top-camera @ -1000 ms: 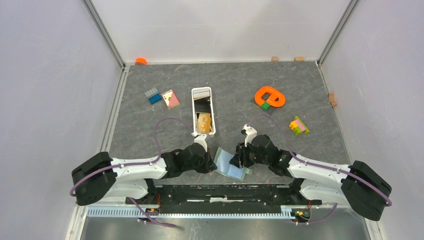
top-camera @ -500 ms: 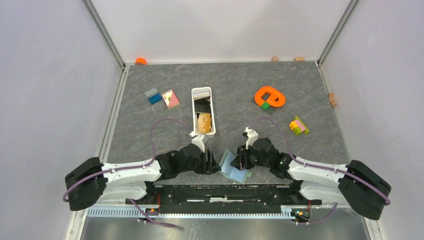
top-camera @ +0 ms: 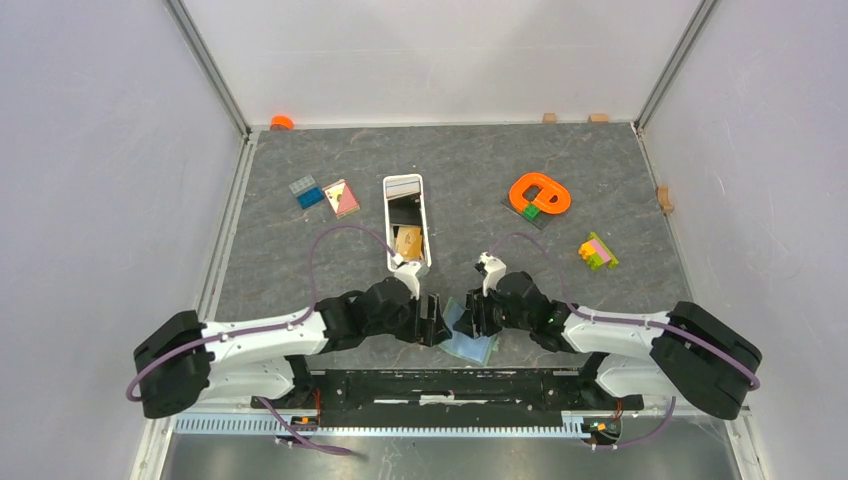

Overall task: Put the credit cards into the card holder
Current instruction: Open the card holder at the center of the board.

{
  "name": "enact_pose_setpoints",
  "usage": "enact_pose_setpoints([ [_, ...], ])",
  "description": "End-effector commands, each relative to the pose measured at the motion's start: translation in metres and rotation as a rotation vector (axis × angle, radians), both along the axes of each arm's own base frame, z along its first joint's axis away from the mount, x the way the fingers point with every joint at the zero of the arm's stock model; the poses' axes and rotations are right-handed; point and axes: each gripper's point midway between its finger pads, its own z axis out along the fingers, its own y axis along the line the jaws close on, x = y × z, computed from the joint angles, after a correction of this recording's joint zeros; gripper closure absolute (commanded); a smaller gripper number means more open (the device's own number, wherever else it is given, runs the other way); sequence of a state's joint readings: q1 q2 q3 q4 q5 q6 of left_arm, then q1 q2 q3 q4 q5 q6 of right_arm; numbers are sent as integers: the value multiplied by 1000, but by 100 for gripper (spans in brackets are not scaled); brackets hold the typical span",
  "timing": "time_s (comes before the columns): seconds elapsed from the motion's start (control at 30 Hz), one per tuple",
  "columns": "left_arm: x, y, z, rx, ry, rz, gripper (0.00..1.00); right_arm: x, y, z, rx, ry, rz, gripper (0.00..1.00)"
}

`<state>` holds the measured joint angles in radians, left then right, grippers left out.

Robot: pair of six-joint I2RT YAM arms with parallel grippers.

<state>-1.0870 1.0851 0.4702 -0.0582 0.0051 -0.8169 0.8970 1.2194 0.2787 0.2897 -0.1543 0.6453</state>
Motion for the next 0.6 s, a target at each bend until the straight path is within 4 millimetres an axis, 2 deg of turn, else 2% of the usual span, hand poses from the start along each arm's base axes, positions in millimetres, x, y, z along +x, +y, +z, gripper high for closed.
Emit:
enact_pose_setpoints([
  [0.0, 8, -13, 4, 41, -64, -72, 16, 2, 10, 0, -11, -12, 44, 51],
  [0.07, 11, -14, -3, 73, -64, -75, 21, 3, 9, -1, -23, -15, 46, 50],
  [0.17, 20, -10, -12, 129, -85, -40, 36, 4, 6, -4, -52, -19, 49, 50],
  [0.3, 21, -7, -22, 149, -67, -17, 74, 5, 0, -6, -97, -26, 46, 48],
  [0.4, 17, -2, -32, 142, -26, 24, 94, 2, -9, -8, -130, -29, 40, 48],
  [0.43, 16, 0, -35, 128, -8, 48, 97, 1, -13, -11, -149, -28, 35, 47],
  [0.57, 13, 11, -47, 72, 46, 161, 98, -6, -32, -21, -220, -13, 14, 47],
])
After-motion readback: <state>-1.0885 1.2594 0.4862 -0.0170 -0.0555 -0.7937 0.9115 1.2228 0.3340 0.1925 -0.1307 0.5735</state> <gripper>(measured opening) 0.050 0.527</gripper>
